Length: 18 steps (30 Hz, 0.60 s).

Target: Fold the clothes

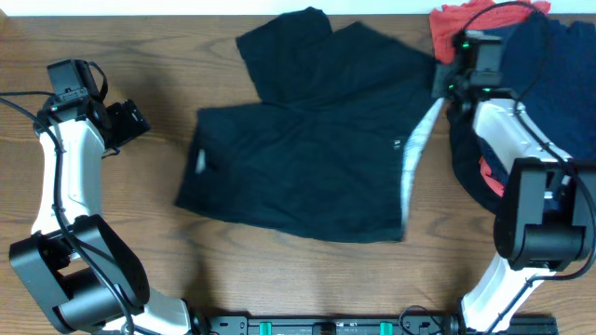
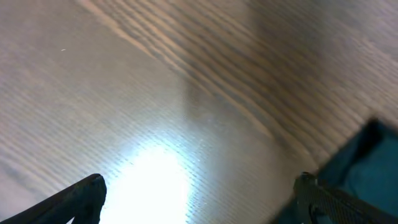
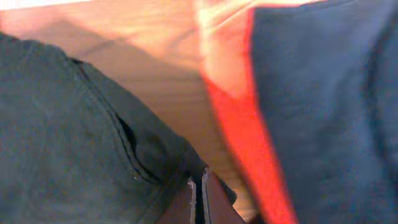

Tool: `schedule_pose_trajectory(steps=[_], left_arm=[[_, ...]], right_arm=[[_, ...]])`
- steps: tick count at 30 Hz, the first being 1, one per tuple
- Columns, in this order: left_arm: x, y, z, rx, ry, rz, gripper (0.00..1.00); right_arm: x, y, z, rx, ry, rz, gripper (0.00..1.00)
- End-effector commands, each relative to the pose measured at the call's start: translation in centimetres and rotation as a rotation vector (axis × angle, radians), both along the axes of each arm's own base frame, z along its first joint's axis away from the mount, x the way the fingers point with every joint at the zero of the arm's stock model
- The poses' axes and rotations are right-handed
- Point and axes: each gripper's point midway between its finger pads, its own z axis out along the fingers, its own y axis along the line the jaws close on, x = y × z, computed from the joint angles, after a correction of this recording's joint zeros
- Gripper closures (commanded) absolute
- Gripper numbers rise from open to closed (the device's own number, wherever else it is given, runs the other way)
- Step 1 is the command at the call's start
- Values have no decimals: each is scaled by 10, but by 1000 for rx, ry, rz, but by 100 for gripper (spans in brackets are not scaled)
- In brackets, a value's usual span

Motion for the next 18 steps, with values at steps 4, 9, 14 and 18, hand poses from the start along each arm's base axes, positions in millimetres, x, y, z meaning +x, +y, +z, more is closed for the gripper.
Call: schedule_pose_trajectory(steps=[4, 9, 14, 18], left_arm=[[20, -26, 10, -36, -72, -163, 2], [45, -60, 21, -57, -159, -310, 2], [70, -100, 35, -66, -208, -415, 2], [96, -132, 49, -57, -246, -492, 2]], right_arm=[[1, 1, 8, 35, 34, 89, 99], [-12, 20, 19, 102, 132, 152, 1], [-19, 48, 54, 159, 185, 227, 1], [-23, 65, 75, 159, 204, 259, 1]])
